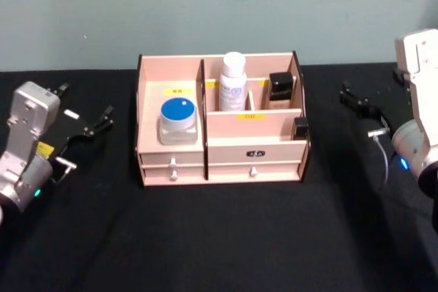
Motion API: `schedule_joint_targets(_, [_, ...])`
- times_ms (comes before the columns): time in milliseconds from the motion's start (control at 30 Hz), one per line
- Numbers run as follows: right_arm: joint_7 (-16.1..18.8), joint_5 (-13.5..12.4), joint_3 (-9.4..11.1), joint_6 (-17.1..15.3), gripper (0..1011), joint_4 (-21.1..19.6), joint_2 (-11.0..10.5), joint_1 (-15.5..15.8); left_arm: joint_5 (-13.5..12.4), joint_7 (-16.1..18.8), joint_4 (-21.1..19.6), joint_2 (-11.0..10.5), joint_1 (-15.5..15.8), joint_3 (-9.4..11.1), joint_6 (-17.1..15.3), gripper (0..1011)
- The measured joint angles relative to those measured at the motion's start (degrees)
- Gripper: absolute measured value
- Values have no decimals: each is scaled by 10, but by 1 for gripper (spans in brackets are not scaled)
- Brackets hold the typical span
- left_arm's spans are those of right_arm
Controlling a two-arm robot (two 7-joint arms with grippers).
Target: Pick up the facial cleanser and watermelon frost from the table and place them into the tiered storage box.
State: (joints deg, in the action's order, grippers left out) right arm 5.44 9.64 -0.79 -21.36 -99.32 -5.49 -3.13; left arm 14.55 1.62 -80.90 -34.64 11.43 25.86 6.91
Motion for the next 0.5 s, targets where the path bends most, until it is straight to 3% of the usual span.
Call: schedule_joint_targets(500, [0,-1,0,0,1000,-5,-1,0,0,0,0,0,0,0,0,1001])
